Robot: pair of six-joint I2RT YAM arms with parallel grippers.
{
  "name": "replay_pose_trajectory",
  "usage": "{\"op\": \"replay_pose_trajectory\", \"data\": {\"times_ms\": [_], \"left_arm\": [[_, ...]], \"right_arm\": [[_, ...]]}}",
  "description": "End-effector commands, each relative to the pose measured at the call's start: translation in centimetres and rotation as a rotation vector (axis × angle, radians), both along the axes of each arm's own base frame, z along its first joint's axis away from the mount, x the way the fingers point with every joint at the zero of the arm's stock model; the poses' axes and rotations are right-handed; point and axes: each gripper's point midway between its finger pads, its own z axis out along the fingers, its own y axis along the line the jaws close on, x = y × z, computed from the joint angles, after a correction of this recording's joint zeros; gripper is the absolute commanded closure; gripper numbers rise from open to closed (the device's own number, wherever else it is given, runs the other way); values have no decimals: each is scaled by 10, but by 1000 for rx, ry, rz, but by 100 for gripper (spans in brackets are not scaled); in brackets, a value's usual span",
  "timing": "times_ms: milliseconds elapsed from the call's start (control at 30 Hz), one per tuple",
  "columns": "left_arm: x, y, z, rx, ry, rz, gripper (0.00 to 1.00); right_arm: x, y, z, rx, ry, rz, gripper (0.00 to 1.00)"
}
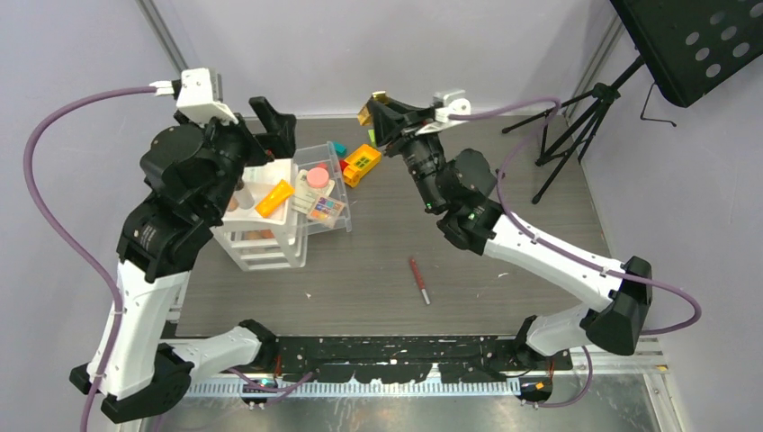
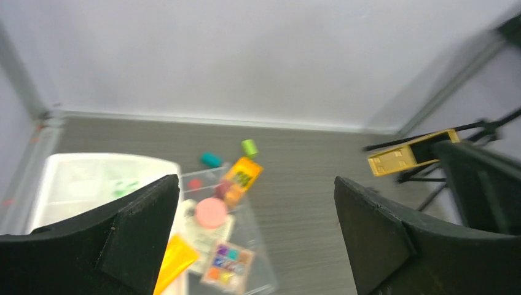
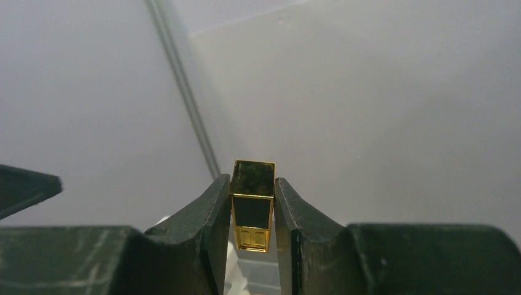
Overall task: Organize the makeup
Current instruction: Place the lipstick in the storage box.
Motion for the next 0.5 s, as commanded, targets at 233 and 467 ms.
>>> {"op": "replay_pose_trajectory", "data": {"times_ms": [233,467], "left_arm": [[-55,134,-38,364,142,500,0],[-55,131,-44,392,159,468,0]], "right_arm": [[-36,127,-51,-368,88,563,100],[-32,154,-68,-366,115,635,100]]}}
